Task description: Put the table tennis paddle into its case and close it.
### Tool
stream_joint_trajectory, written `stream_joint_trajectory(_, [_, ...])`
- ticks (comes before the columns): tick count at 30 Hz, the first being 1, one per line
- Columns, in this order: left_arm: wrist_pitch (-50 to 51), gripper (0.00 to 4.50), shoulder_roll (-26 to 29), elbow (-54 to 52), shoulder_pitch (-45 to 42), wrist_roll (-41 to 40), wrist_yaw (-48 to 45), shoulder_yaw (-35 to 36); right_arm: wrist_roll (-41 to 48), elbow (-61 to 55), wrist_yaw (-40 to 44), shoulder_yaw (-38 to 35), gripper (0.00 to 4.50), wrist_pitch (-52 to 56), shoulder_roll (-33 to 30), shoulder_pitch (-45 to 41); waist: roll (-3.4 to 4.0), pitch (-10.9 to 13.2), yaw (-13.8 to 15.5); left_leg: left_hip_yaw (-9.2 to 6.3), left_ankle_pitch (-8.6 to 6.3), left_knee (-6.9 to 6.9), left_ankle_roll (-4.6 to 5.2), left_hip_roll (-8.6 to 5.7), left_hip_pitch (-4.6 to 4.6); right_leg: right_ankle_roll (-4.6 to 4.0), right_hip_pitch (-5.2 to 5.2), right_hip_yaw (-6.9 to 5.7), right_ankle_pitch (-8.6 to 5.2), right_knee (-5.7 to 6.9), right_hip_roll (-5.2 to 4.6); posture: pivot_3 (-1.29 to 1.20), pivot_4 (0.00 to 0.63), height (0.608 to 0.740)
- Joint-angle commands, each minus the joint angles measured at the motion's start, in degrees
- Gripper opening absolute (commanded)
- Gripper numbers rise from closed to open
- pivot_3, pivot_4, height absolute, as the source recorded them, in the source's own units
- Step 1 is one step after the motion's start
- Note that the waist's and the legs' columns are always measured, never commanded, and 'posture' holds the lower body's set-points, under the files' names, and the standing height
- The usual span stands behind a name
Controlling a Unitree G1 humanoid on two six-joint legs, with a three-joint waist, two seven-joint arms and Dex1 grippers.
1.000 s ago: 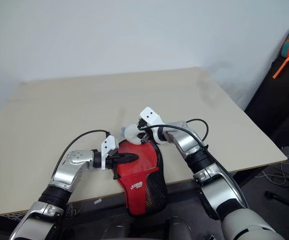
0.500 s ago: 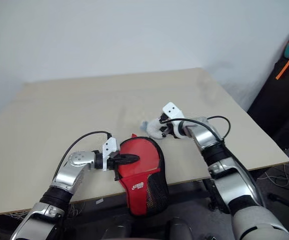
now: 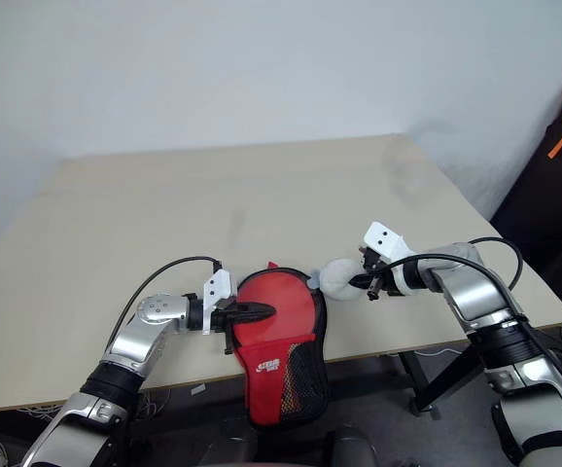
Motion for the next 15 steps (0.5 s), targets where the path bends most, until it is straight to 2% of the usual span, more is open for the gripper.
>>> stream_joint_trajectory(1, [1.6, 0.0, 0.9, 4.5, 1.5, 2.3, -0.7, -1.8, 2.1, -4.2, 2.6, -4.2, 0.69, 0.5, -3.7, 1.2, -0.01, 0.0, 0.1, 0.0, 0.0, 0.0, 0.01, -0.03, 0.0, 0.0, 0.0, -0.02, 0.0, 0.0, -0.05, 0.0, 0.0, 0.706])
stream_joint_trajectory(15, [1.6, 0.0, 0.5, 5.1, 0.1, 2.5, -1.0, -2.5, 11.2, -15.3, 14.3, -5.8, 0.69, 0.3, -11.5, 9.6, -0.13, 0.1, 0.6, -0.15, -0.02, 0.0, 0.06, -0.08, 0.0, -0.04, 0.07, -0.22, -0.09, -0.04, -0.19, 0.0, 0.0, 0.706])
